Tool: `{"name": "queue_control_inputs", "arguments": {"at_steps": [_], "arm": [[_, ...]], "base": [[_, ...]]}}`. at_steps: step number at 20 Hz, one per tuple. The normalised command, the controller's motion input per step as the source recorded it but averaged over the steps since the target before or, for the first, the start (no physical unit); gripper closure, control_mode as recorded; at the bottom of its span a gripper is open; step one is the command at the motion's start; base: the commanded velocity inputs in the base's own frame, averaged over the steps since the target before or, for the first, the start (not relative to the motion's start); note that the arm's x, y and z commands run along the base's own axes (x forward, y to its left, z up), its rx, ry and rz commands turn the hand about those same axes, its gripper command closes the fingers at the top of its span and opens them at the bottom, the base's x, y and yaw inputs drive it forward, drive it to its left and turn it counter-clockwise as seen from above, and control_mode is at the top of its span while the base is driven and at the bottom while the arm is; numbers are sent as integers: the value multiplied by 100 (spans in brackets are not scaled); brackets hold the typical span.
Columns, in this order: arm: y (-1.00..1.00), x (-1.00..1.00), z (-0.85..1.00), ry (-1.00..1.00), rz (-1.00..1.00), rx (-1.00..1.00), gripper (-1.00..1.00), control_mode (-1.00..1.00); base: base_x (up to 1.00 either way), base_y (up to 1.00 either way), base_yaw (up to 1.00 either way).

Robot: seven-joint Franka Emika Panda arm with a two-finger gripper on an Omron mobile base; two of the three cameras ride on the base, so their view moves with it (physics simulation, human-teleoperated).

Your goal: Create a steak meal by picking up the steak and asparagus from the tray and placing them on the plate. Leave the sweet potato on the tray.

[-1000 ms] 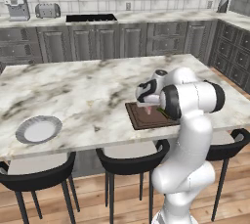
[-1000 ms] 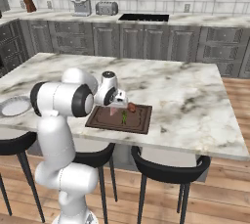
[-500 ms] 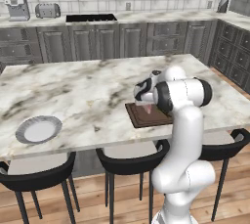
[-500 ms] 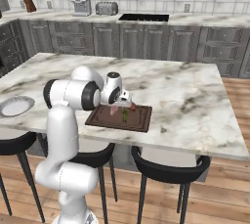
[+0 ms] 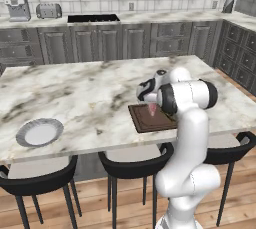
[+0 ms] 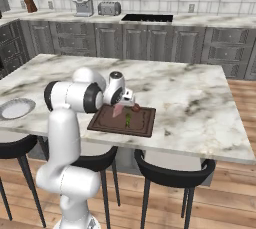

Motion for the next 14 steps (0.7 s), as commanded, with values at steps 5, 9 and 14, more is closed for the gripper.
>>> {"name": "queue_control_inputs", "arguments": {"at_steps": [5,9,14], "arm": [[-1,-67,1,-25,0,6,100,-100],[0,-49,68,-7,0,0,100,-100],[15,-24,97,-1,7,0,100,-100]], "base": [[0,0,0],[0,0,0],[0,0,0]]}}
